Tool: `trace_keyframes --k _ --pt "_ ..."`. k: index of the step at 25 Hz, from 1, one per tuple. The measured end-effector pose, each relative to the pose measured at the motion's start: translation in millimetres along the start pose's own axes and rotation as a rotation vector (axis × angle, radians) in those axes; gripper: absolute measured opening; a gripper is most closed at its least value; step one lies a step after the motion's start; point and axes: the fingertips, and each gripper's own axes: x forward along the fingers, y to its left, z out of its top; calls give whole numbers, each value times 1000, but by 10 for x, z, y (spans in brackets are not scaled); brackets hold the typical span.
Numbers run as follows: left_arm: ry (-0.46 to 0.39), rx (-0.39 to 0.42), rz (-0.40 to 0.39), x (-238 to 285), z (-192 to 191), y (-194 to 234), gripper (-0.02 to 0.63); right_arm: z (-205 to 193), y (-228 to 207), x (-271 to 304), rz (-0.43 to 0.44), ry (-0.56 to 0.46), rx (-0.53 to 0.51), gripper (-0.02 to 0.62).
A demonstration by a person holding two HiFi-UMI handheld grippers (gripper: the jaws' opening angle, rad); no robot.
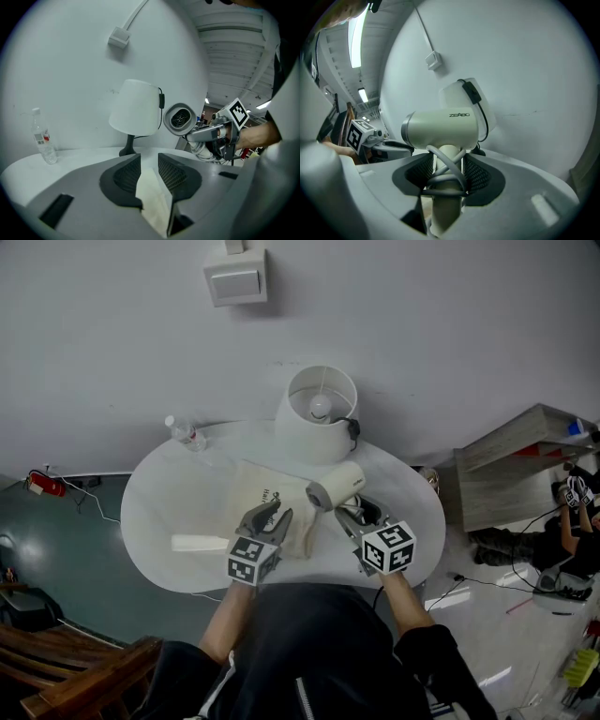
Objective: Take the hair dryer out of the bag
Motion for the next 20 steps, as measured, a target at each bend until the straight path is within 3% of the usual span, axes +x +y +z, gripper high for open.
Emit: trace_keyframes --k 8,16,20 --pt "-103 18 48 -253 443 210 103 435 141 -182 5 -127 -16 196" --pt "-168 35 75 -407 664 246 100 631 174 -305 -1 -188 -22 195" --pt "-191 51 58 -452 723 177 21 677 184 -360 -7 -203 -30 196"
